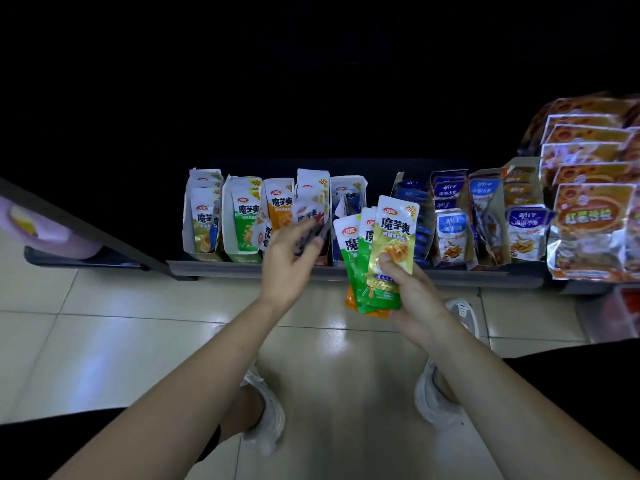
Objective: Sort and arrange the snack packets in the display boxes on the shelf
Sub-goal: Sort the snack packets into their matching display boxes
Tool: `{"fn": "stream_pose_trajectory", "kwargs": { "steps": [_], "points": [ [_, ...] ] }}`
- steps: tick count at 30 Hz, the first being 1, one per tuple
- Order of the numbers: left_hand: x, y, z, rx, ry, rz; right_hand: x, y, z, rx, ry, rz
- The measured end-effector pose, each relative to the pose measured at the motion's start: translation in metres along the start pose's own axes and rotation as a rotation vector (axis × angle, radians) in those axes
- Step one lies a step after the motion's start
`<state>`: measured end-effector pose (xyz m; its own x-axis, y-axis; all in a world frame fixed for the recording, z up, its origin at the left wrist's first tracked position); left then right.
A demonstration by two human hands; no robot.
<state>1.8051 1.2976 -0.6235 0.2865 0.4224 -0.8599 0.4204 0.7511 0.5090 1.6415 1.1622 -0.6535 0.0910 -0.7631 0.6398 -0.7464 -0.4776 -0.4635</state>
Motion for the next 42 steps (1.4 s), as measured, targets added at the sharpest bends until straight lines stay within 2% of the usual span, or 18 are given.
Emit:
{"fn": "stream_pose_trajectory", "kwargs": {
  "steps": [1,4,7,12,17,19,24,29,32,36,39,42],
  "points": [
    [-0.008,-0.002,-0.009,0.019,0.069,-0.117,-0.001,-0.007,-0.001,0.025,-0.006,0.003],
    [-0.025,-0.026,-0.035,0.225,0.351,-0.507,-0.007,-0.028,-0.006,0.102,-0.028,0.029],
    [-0.023,-0.025,-0.054,0.253,0.418,-0.618,-0.014,-0.049,-0.011,0.155,-0.045,0.016],
    [-0.004,0.023,-0.068,0.130,0.452,-0.616,-0.039,-0.097,-0.026,0.284,-0.028,-0.186],
    [0.010,0.099,-0.060,0.109,0.454,-0.530,-0.054,-0.148,-0.036,0.425,-0.011,-0.687],
    [0.009,0.133,-0.049,0.105,0.413,-0.506,-0.042,-0.171,-0.036,0.440,-0.025,-0.778],
    [-0.003,0.190,-0.011,0.071,0.308,-0.484,-0.002,-0.239,-0.022,0.472,-0.039,-0.769],
    [0.004,0.197,0.032,-0.009,0.240,-0.483,0.004,-0.289,0.027,0.475,-0.029,-0.704],
    [0.034,0.189,0.057,-0.091,0.273,-0.592,-0.006,-0.297,0.070,0.531,-0.150,-0.588],
    [0.086,0.176,0.094,-0.215,0.321,-0.615,-0.027,-0.287,0.129,0.498,-0.255,-0.388],
    [0.116,0.166,0.112,-0.295,0.381,-0.651,-0.046,-0.276,0.152,0.490,-0.269,-0.351],
    [0.133,0.144,0.117,-0.295,0.485,-0.783,-0.056,-0.266,0.160,0.464,-0.235,-0.307]
  ]
}}
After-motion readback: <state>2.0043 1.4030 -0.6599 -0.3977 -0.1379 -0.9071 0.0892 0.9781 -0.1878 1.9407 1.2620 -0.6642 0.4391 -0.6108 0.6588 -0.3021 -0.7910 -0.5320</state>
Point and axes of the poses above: each hand's wrist, its own z-axis towards the middle knuckle, its own y-axis out of the back of the hand, x = y × z, the point moved 7 cm from there along z, towards the middle knuckle, and after that the axes turned 2 degrees about z, right-handed, at the moved point
